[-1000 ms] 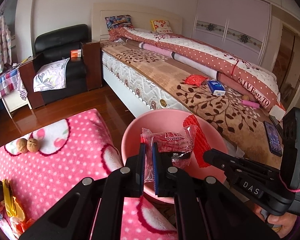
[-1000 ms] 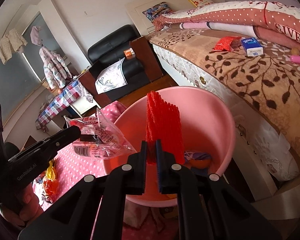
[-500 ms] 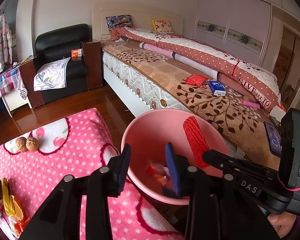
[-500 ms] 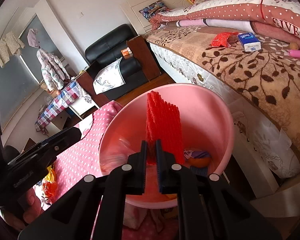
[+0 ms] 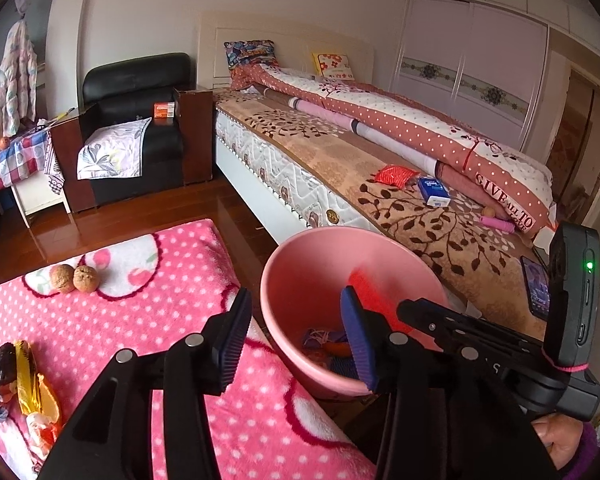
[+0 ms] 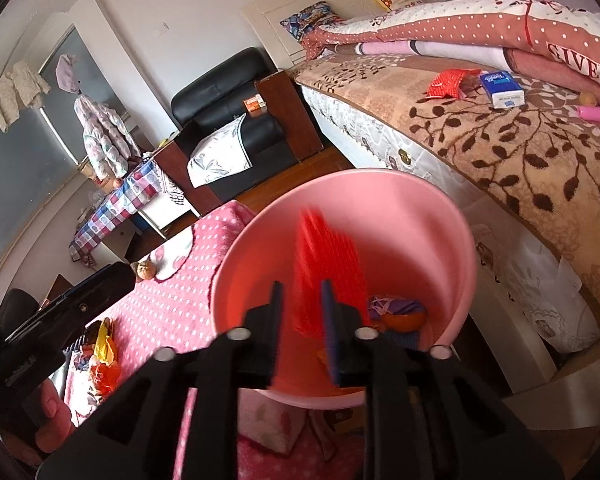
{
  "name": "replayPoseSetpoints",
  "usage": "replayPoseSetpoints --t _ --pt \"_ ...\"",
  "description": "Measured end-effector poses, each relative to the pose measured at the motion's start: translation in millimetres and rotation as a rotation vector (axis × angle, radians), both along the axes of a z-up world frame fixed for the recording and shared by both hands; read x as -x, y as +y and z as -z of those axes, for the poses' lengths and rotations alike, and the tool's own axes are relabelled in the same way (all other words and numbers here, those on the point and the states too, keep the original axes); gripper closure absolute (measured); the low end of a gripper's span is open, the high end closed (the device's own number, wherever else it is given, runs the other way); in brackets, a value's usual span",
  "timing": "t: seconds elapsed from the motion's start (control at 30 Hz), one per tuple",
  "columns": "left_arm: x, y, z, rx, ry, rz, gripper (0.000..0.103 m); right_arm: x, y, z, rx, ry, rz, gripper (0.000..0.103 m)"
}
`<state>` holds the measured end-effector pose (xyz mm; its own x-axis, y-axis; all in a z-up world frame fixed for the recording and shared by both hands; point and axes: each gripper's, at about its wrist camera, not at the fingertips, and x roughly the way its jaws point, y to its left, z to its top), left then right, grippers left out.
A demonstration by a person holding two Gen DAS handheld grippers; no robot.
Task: Collect trash
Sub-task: 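Open both tools to drop the red mesh and clear wrapper, then move both tools back over the table toward the wrappers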
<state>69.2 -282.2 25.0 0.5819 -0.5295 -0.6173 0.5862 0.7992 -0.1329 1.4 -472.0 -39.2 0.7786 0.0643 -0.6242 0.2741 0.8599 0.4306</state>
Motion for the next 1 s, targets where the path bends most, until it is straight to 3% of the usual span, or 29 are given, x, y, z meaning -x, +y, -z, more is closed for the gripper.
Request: replayPoseSetpoints --t 0.47,1.0 --pt "20.8 62.5 -14.2 0.041 -0.013 -0.070 0.055 1.8 34.3 -22.4 0.062 -0.035 -0.065 0.076" --pt "39.3 157.1 -17.5 0.052 -0.026 -0.254 0.055 -0.1 100.2 -31.9 0.096 -0.060 -0.248 0.076"
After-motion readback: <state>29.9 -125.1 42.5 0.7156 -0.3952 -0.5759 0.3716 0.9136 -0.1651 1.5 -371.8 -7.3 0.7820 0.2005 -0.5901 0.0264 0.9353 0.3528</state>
